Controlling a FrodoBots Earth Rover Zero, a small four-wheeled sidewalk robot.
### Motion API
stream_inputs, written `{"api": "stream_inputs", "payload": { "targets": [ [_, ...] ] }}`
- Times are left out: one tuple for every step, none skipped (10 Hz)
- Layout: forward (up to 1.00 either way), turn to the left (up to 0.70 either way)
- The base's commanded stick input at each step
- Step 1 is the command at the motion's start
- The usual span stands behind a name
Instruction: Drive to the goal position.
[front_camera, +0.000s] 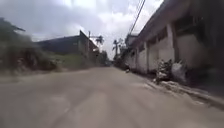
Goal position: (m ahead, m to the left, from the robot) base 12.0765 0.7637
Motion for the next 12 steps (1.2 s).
{"api": "stream_inputs", "payload": {
  "targets": [
    [1.00, 0.00],
    [1.00, 0.00],
    [1.00, 0.00],
    [1.00, 0.00],
    [1.00, 0.00],
    [1.00, 0.00],
    [1.00, 0.00],
    [1.00, 0.00],
    [1.00, 0.00],
    [1.00, -0.05],
    [1.00, -0.40],
    [1.00, -0.40]
  ]
}}
